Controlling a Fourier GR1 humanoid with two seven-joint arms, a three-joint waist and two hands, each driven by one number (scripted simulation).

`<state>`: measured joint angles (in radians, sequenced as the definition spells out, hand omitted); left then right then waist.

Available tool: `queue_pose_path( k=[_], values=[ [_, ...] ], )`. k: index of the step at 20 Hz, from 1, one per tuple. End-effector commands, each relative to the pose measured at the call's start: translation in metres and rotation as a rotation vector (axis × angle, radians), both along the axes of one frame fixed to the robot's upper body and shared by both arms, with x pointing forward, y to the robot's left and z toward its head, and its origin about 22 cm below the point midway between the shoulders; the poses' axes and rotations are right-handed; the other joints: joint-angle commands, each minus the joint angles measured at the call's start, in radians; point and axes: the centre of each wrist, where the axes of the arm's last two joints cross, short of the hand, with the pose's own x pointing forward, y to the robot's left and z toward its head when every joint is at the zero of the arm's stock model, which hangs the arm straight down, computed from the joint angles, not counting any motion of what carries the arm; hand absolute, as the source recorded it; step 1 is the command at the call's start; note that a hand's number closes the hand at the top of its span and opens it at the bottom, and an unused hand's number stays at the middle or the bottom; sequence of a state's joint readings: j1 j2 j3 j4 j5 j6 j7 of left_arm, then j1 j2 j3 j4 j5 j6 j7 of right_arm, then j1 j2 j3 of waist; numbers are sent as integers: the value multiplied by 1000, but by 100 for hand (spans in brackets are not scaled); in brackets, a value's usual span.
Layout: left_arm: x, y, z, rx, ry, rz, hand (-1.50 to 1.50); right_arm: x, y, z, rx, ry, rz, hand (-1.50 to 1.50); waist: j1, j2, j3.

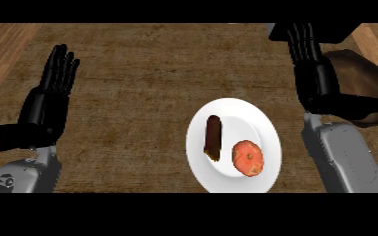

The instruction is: Pick the sweet potato from the plate and place it in the pan

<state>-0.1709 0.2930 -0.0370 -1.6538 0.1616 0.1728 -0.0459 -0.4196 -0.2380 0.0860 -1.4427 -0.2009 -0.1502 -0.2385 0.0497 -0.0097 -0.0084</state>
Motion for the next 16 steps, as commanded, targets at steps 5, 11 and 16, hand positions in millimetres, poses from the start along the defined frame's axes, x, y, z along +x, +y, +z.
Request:
queue_pose_path(
  k=[5, 11, 16],
  values=[
    [8, 9, -11, 64, 95, 55, 0, -11, 54, -69, -301, 391, 497, 150, 2, 31, 8],
    [7, 20, -28, 36, 238, 96, 0, -41, 18, -87, -577, 189, 180, -150, -69, 6, 8],
    [11, 16, -38, 27, 233, 102, 0, -53, -24, -29, -769, 101, 141, -150, -74, 5, 7]
  ],
)
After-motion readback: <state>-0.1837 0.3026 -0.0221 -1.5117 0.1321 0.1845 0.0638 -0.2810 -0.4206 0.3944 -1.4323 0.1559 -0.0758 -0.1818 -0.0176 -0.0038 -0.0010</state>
